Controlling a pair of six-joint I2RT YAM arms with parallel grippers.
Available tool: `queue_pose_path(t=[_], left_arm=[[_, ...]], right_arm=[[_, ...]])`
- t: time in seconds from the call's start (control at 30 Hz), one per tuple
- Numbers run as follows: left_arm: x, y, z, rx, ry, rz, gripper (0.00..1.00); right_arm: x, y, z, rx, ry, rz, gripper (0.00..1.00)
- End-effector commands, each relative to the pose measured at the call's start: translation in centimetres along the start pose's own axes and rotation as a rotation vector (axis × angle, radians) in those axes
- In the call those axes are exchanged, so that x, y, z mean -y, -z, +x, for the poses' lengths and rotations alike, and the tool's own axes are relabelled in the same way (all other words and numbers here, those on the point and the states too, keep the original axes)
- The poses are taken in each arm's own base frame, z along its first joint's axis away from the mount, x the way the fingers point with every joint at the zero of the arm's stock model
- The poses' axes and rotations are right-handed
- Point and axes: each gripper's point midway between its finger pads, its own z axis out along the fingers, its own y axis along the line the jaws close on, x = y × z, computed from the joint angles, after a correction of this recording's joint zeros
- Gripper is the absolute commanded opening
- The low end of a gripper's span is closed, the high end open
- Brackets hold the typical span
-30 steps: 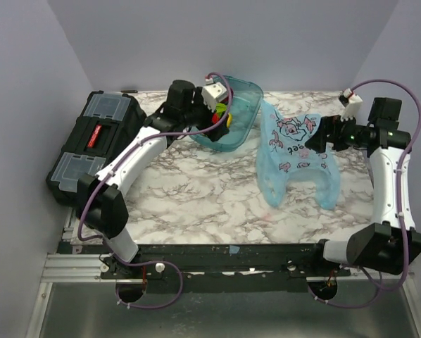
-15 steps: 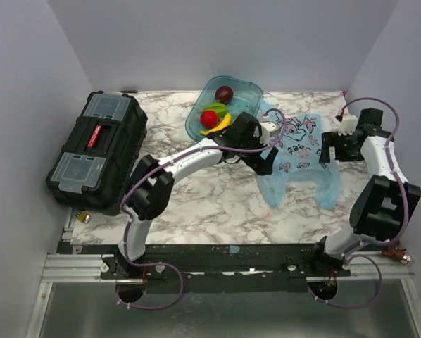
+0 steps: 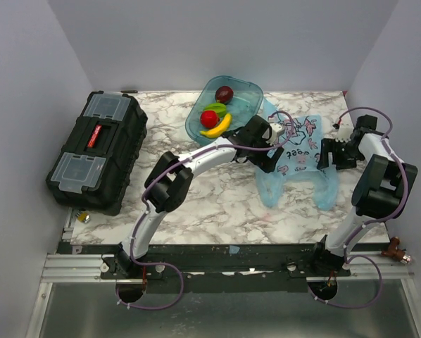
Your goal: Place the fake fruits into the plastic bag and tie a complex knot
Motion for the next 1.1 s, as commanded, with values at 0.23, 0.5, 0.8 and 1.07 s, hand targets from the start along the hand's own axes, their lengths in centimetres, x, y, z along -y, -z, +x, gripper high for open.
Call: queue_pose_path(t=[0.23, 0.5, 0.8, 1.07], left_arm=[[-0.8, -1.2, 1.6, -0.065, 0.028, -0.098, 0.65], [1.8, 3.4, -1.4, -0.004, -0.039, 0.03, 0.0], [-0.8, 12.8, -6.5, 0.165, 0.147, 0.221, 0.0], [2.6, 11.5, -6.5, 0.113, 0.189, 0.418, 0.0]], right_arm=[[-1.0, -0.9, 2.7, -0.022, -0.02, -0.074, 0.42], [4.1, 1.2, 3.6, -0.021, -0.006, 0.044, 0.01], [9.8, 4.2, 5.2, 0.006, 0.064, 0.205, 0.01], [0.0, 10.3, 2.1, 0.149, 0.139, -0.198, 0.82]])
